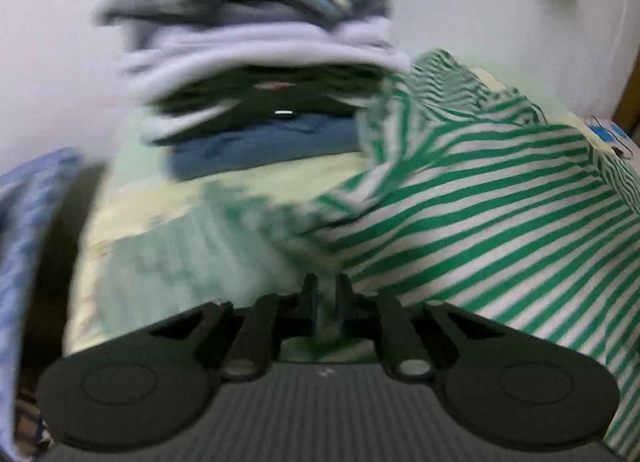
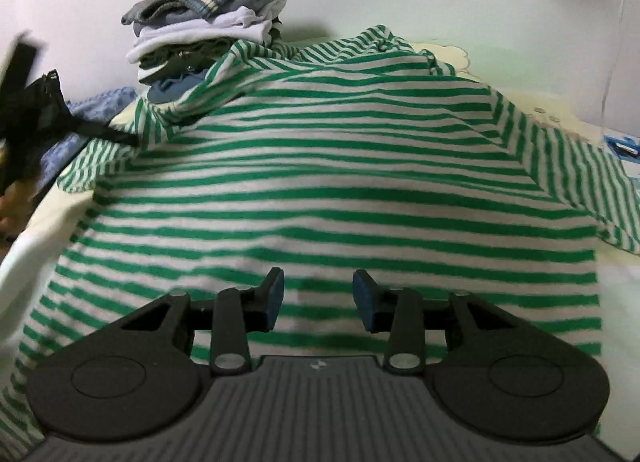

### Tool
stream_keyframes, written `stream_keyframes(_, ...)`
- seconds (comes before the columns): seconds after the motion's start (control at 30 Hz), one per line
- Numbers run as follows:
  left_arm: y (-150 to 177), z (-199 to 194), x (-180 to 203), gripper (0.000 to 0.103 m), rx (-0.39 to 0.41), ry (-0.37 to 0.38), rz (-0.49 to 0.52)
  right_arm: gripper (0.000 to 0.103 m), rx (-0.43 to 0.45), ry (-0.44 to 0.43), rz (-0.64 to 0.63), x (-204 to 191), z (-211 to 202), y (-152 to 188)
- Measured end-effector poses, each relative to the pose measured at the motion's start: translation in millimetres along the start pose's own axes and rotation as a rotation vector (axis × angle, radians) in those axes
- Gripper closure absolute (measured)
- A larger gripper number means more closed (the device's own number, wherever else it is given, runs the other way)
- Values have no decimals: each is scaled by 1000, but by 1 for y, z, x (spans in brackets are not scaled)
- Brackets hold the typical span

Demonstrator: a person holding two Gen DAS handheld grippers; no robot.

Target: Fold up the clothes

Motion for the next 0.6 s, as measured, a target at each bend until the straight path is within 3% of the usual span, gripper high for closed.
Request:
stream_keyframes(0.1,-24,28,9,95,10,-26,5,62,0,31,18,9,-8,9)
stream_keyframes(0.33,-63,67,-62,91,23,-301,-121,61,-37,78,60,27,-20,31)
stream_keyframes(0.37,-64,64,-71,91,26,-311,-141,60,-56,76,62,28,-18,35)
stream_keyframes(0.47,-66,49,-89,91,42,-315,-191,50,-81,67,35,24,-16,39)
stream_keyframes(0.6,-54,8,-70,89,90,-260,-142,23,-72,19,-24,11,-13,43)
Point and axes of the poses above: each gripper's, at about its wrist camera, not at the fingertips, and z roughly the way its jaws point, x to its right, y to its underside, the point moved 10 cm from there along z, roughly the way its jaws point, and after that the axes turned 7 degrees about -z, right-handed, at the moved point
